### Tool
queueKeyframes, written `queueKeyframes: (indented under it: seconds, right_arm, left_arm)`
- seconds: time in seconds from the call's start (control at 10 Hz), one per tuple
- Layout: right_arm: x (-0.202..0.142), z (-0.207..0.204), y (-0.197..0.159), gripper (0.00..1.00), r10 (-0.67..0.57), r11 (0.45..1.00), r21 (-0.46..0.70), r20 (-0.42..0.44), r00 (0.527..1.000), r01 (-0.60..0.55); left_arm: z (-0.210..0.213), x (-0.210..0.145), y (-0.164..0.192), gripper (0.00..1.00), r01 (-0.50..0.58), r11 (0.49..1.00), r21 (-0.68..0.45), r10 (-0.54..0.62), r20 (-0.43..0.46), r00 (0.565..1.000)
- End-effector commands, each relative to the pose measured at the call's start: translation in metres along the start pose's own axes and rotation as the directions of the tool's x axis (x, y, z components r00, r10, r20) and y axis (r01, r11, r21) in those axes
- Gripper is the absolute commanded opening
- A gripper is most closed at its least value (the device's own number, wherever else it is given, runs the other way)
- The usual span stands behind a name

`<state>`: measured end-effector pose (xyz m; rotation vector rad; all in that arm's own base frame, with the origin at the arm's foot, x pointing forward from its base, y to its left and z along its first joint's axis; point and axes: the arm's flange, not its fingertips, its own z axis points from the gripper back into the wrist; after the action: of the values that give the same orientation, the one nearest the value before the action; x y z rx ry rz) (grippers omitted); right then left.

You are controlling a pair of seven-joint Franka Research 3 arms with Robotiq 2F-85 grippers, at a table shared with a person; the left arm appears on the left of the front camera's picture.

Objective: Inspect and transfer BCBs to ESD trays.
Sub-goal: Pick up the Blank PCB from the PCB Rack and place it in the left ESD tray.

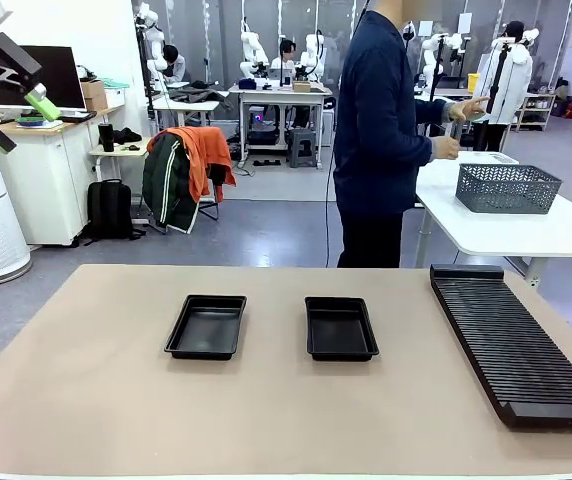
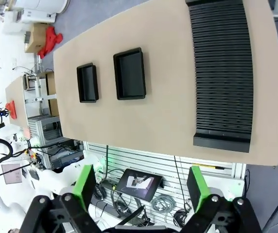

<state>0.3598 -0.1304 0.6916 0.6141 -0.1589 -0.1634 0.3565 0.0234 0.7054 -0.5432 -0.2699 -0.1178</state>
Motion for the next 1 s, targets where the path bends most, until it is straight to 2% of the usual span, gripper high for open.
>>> queueKeyframes:
  seconds: [0.0,0.1,0.2,0.6,0.9]
  right_arm:
    - [-0.002,0.008,0.003,1.0,0.02,1.0,-0.005,0.004,1.0,-0.02]
    - [-0.001,0.012,0.005,1.0,0.029,1.0,0.0,0.016,0.999,-0.029]
    - [0.0,0.016,0.009,1.0,0.095,0.995,0.031,0.06,0.994,-0.096]
    - [0.018,0.019,0.037,1.0,0.154,0.987,0.029,0.028,0.988,-0.155]
    - [0.03,0.026,0.045,1.0,0.142,0.989,0.026,0.029,0.989,-0.142]
  left_arm:
    - [0.008,-0.006,-0.007,1.0,-0.022,0.999,0.024,0.022,0.01,1.0]
    - [0.011,-0.009,-0.01,1.0,-0.025,0.999,0.029,0.024,0.016,1.0]
    - [0.014,-0.01,-0.011,1.0,-0.025,0.999,0.034,0.024,0.023,0.999]
    - [0.02,-0.02,-0.01,1.0,-0.041,0.999,0.03,0.039,0.058,0.998]
    - [0.024,-0.024,-0.014,1.0,-0.045,0.999,0.029,0.043,0.08,0.996]
